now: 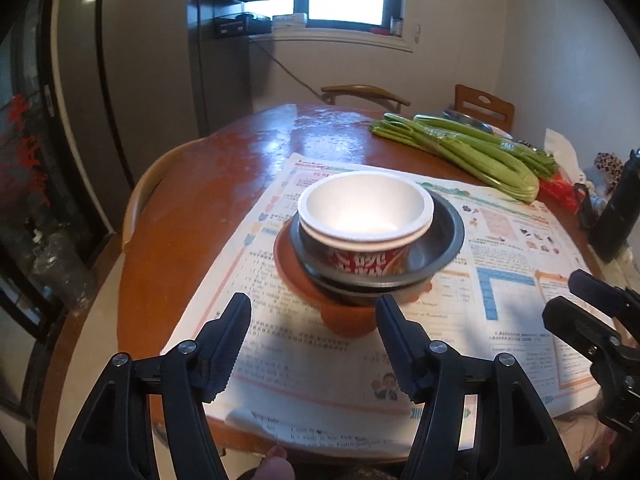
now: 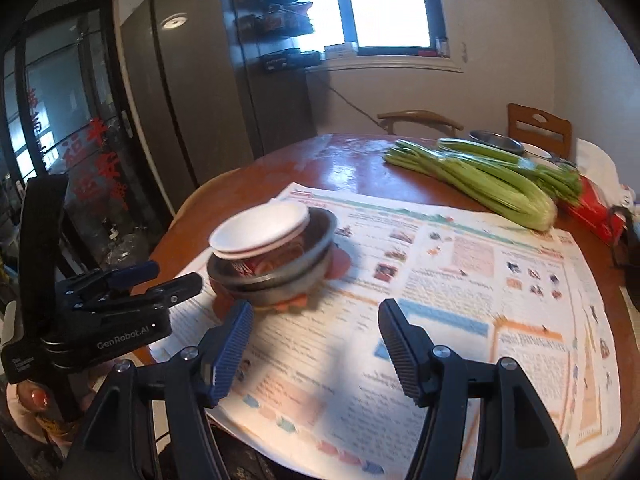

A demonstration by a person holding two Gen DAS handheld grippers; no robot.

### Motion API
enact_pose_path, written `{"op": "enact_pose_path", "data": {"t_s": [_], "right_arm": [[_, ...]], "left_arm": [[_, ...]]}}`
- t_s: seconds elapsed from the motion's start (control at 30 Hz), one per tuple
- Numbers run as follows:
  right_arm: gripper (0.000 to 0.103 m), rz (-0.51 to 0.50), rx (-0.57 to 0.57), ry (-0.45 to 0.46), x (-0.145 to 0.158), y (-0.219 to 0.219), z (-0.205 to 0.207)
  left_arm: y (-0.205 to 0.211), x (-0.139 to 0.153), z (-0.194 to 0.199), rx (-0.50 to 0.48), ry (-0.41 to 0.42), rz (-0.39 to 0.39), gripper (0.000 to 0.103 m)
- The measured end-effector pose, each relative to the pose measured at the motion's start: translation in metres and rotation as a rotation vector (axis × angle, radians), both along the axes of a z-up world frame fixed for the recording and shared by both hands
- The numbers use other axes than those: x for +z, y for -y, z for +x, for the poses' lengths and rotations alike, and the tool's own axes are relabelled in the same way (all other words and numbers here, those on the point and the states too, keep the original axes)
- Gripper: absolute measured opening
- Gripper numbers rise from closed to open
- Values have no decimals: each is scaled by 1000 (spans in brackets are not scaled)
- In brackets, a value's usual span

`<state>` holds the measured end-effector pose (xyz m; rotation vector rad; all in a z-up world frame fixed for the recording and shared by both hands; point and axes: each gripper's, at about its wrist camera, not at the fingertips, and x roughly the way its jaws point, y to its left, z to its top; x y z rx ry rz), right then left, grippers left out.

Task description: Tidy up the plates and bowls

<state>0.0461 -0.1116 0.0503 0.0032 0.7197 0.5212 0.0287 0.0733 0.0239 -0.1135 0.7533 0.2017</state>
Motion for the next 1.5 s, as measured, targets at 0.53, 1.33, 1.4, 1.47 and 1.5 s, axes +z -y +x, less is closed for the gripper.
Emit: {"op": "enact_pose_path", "data": {"t_s": [0.53, 1.33, 1.4, 1.47, 1.5], "right_arm": [[65, -5, -25, -64, -34, 3, -28], [65, 8, -53, -64, -37, 15, -30], [65, 8, -53, -65, -37, 15, -30], [65, 8, -55, -67, -38, 14, -30], [65, 9, -56, -69, -39, 15, -30]], "left_arm": [[24, -14, -11, -30, -43, 42, 67], [43, -22, -8, -75, -71, 32, 67], [42, -22, -9, -72, -70, 30, 67], [39, -23, -9, -72, -69, 23, 67], [38, -23, -8, -72, -67, 19, 67]]}}
